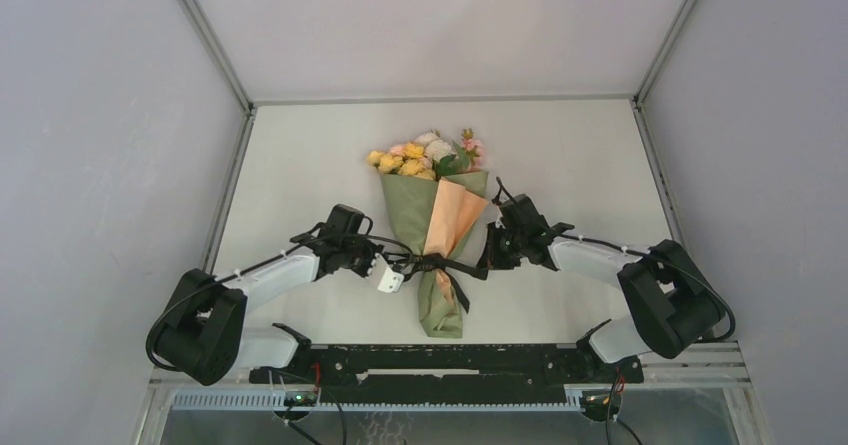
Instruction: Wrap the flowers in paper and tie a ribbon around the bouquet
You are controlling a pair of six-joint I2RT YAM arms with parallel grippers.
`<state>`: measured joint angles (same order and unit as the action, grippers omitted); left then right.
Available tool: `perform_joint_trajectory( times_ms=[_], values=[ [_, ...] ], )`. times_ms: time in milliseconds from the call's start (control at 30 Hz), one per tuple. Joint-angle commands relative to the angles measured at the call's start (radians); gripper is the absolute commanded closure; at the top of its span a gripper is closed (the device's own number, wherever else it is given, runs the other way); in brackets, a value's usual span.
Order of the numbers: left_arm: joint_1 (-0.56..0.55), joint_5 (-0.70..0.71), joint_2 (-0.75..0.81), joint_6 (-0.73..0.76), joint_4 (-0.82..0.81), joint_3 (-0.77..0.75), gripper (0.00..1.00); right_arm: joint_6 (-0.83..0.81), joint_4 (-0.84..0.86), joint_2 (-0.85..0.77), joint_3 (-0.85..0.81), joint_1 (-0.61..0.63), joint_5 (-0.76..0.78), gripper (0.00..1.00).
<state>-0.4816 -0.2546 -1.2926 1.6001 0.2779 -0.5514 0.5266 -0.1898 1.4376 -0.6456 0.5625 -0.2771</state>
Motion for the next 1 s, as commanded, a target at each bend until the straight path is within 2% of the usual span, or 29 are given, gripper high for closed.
perform_joint_trajectory(
  times_ms=[0, 133, 333, 967],
  values=[
    [0.003, 0.02, -0.004, 0.054, 0.065, 0.023, 1.0, 0.018, 0.106, 0.023, 0.025, -0.01, -0.033, 1.0],
    [0.003, 0.043, -0.002, 0.074, 0.086, 0.011, 1.0, 0.013, 0.127, 0.067, 0.047, -0.02, -0.035, 1.0],
    [0.03, 0.141, 0.006, 0.212, 0.094, 0.003, 1.0, 0.009, 0.126, 0.102, 0.067, -0.03, -0.038, 1.0],
    [0.043, 0.173, 0.039, 0.195, 0.129, 0.022, 1.0, 0.009, 0.044, 0.047, 0.114, -0.052, 0.003, 1.0]
  ],
)
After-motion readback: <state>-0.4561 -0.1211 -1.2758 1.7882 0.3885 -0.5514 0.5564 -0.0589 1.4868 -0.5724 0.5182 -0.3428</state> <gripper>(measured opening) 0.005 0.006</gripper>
